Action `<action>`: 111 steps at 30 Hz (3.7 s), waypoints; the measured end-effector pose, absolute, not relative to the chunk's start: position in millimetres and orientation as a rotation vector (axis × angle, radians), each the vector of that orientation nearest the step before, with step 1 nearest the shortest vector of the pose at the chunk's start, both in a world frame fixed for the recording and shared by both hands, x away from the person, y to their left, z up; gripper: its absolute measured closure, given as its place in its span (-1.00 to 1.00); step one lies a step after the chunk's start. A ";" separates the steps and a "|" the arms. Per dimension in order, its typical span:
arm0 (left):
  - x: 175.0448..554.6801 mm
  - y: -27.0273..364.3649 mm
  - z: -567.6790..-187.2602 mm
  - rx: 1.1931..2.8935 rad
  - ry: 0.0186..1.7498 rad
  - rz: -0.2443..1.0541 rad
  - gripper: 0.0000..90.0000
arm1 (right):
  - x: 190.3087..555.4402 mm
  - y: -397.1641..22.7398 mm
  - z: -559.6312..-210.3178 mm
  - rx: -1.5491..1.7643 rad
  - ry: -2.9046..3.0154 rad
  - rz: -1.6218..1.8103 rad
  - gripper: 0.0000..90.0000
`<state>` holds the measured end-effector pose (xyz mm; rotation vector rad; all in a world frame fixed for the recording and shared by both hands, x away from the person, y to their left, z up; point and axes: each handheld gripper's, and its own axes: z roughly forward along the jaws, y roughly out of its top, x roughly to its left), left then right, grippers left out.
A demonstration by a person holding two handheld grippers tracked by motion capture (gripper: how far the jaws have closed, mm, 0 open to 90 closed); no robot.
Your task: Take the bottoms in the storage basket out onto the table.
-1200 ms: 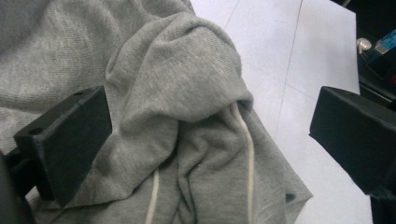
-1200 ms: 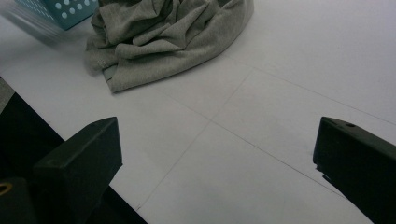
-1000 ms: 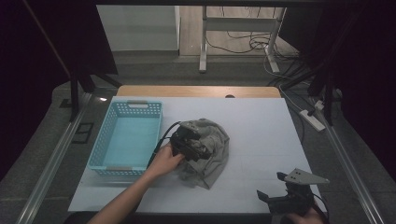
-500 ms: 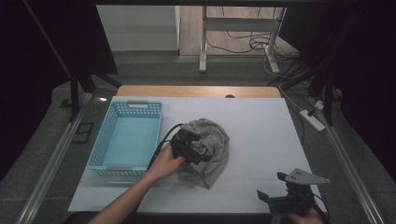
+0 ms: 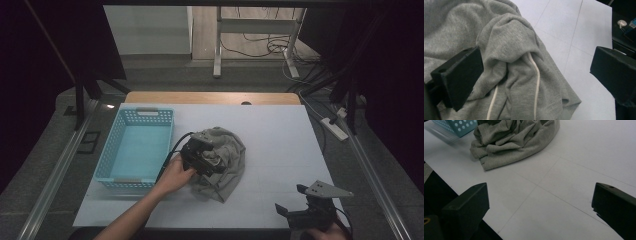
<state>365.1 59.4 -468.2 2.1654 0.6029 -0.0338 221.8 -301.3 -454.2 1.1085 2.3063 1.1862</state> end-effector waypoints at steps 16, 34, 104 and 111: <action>361.4 66.0 -460.7 2.155 0.598 -0.032 -1.00 | 222.0 -301.0 -454.2 1.105 2.307 1.186 -0.96; 359.0 71.8 -454.8 2.109 0.620 -0.078 -1.00 | 222.7 -299.7 -454.5 1.104 2.317 1.176 -0.96; 327.7 116.0 -450.7 2.093 0.650 -0.030 -1.00 | 224.7 -295.6 -455.7 1.110 2.330 1.117 -0.96; 324.6 119.1 -450.5 2.086 0.660 -0.038 -1.00 | 224.7 -295.3 -455.7 1.107 2.335 1.113 -0.96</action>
